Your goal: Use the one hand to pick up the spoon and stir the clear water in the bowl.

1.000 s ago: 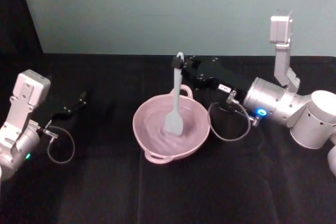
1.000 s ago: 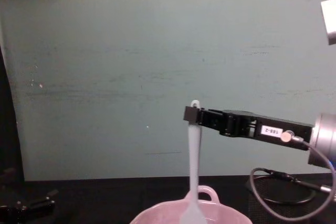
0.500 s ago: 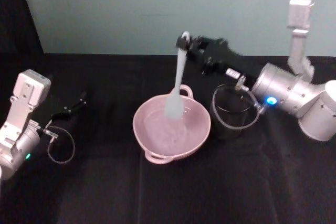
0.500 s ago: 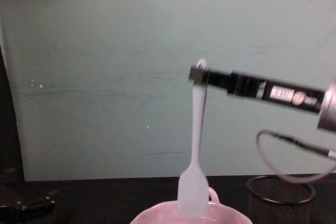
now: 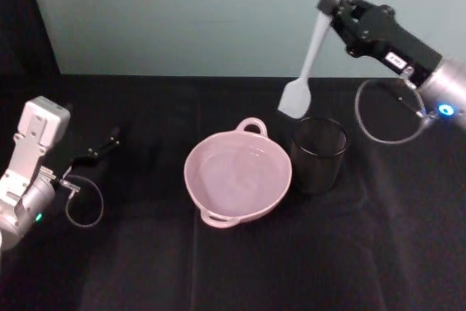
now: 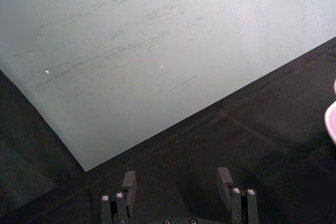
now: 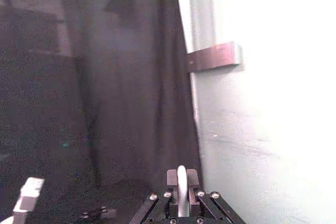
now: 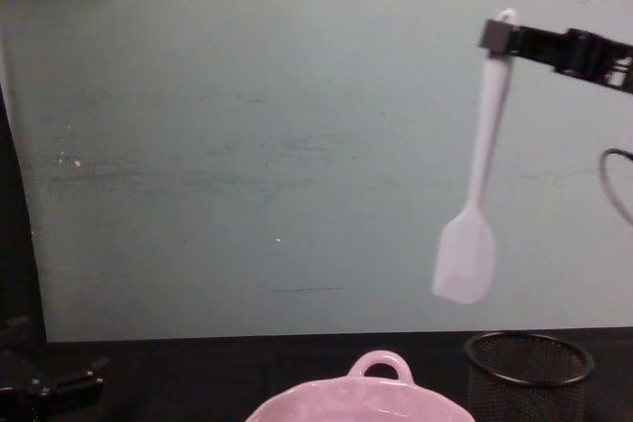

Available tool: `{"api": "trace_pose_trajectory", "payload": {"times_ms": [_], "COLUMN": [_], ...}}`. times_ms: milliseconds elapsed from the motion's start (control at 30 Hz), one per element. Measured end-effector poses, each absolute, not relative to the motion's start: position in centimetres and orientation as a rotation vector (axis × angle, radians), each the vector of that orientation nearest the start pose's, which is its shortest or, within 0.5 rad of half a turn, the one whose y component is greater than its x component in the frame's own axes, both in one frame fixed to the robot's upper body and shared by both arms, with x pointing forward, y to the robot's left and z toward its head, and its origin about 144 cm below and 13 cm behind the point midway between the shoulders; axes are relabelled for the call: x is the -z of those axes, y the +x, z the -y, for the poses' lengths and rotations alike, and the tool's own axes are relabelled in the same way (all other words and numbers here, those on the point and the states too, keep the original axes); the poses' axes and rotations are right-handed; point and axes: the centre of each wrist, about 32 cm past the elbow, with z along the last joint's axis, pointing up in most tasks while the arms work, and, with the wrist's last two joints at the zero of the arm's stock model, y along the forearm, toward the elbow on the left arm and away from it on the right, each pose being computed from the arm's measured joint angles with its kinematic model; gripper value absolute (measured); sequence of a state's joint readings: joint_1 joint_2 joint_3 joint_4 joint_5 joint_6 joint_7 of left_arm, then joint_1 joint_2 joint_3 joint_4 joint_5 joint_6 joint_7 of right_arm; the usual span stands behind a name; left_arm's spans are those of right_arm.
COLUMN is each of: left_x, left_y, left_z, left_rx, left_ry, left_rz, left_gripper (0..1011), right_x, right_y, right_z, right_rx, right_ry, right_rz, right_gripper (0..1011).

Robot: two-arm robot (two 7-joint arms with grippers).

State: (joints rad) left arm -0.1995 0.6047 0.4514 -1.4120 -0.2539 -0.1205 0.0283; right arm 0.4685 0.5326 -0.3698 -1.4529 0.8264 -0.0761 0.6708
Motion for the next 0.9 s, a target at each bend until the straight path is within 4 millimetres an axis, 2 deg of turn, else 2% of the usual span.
{"api": "trace_pose_trajectory", "payload": {"times_ms": [200, 367, 900], "left_x": [-114.0, -114.0, -114.0], "left_y": [48.9, 48.9, 48.9], "left_z": [-31.0, -31.0, -31.0], "left_rx": [-1.248, -1.248, -1.248], "left_ry": [0.304, 0.305, 0.304], "left_rz": [0.285, 0.285, 0.285], "left_gripper": [1011, 1011, 1011], "right_x": [-126.1, -125.0, -119.0], "right_y": [55.5, 55.4, 55.9], "right_z": [32.0, 33.0, 33.3], "right_rx": [0.699, 0.737, 0.770], "right_ry": [0.290, 0.280, 0.307], "right_rz": [0.089, 0.059, -0.140], "right_gripper": [110, 110, 110]}}
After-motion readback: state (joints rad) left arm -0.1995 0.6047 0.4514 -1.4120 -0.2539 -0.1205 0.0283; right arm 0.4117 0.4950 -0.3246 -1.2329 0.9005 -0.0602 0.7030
